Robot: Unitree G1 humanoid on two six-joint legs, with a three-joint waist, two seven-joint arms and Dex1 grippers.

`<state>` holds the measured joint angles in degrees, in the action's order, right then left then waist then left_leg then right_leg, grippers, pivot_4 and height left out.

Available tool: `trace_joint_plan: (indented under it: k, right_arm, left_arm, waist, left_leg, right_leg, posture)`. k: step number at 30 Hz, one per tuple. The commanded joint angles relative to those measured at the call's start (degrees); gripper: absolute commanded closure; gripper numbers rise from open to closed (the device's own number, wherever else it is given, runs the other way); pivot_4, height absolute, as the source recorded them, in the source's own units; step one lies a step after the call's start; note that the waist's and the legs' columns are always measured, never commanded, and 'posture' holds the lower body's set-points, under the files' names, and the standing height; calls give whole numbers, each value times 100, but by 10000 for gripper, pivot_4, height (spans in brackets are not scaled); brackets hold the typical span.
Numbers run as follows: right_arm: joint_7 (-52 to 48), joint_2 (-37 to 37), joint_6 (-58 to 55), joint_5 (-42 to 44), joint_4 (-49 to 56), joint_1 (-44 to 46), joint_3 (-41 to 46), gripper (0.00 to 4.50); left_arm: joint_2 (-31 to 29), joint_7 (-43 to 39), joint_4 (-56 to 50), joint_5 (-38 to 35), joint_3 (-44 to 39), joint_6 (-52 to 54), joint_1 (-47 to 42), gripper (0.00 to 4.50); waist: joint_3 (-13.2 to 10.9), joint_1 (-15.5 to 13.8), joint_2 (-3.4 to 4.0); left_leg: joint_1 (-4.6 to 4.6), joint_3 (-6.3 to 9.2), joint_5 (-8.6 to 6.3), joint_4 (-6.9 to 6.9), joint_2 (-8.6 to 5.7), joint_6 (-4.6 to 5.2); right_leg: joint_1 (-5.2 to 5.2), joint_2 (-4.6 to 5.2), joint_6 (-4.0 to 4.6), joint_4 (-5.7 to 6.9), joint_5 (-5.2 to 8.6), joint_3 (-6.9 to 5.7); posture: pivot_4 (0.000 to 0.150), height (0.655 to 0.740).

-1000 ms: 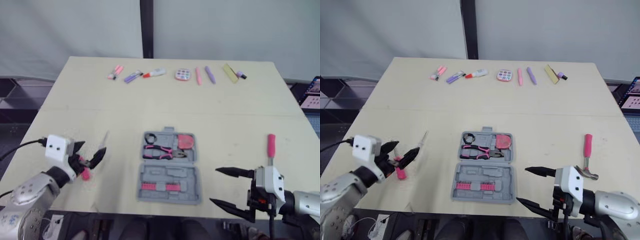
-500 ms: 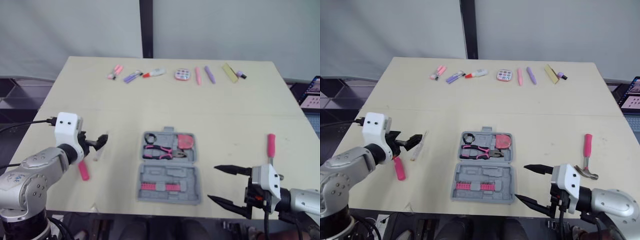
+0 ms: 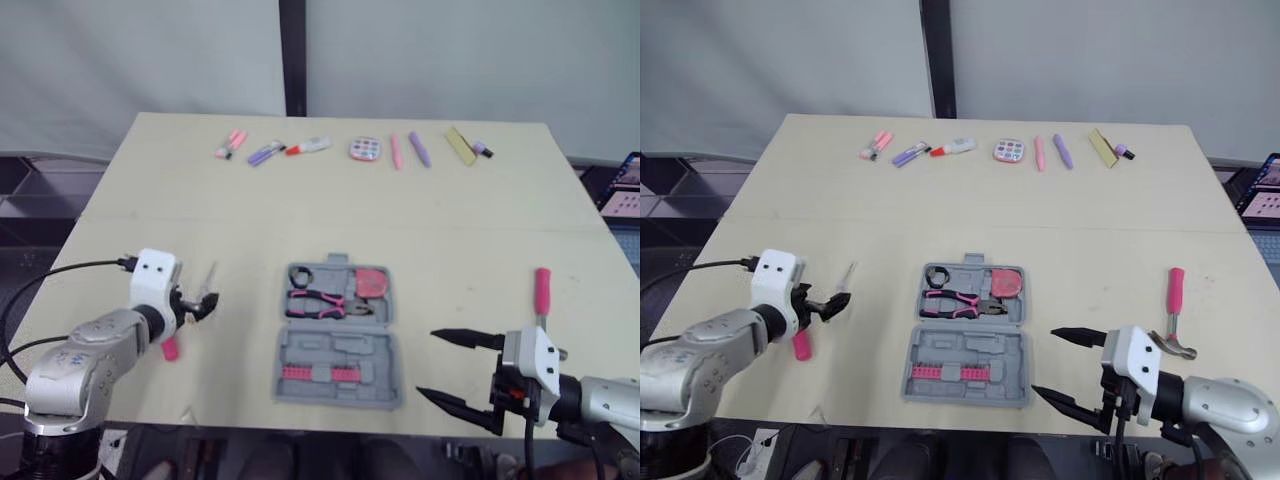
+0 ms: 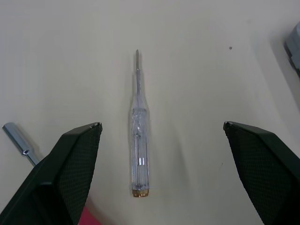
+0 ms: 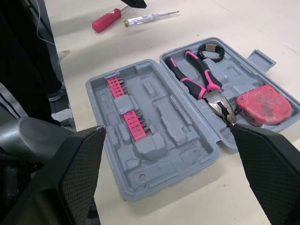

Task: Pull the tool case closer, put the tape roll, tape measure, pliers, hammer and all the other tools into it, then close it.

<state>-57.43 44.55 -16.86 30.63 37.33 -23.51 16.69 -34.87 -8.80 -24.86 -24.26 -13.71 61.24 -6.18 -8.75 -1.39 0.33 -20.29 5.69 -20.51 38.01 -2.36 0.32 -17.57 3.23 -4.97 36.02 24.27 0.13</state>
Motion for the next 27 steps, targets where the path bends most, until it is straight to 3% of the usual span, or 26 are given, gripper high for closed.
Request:
trace_joint_plan:
  k: [1, 16, 27]
  right_arm:
    - [46, 55, -9, 54, 187, -78, 218, 0]
    - [87, 59, -66, 43, 268, -198, 378, 0]
    - [145, 51, -72, 31, 324, -276, 403, 0]
  left_arm:
    - [49, -62, 132, 226, 13, -365, 3, 375]
    - [140, -444, 1641, 730, 328, -1068, -532, 375]
    - [242, -625, 2157, 952, 448, -1300, -538, 375]
  waist:
    - [0, -1, 0]
    - [0, 0, 0]
    - [1, 4, 0]
  left_leg:
    - [0, 0, 0, 0, 0, 0]
    - [0, 0, 0, 2, -2, 0]
    - [1, 0, 0, 3, -2, 0]
  right_leg:
    - [0, 0, 0, 0, 0, 0]
    - [-2, 0, -2, 7, -1, -3]
    - [-6, 0, -2, 18, -1, -3]
  posture:
    - [1500, 7336]
    - [1500, 7336]
    - [1500, 7336]
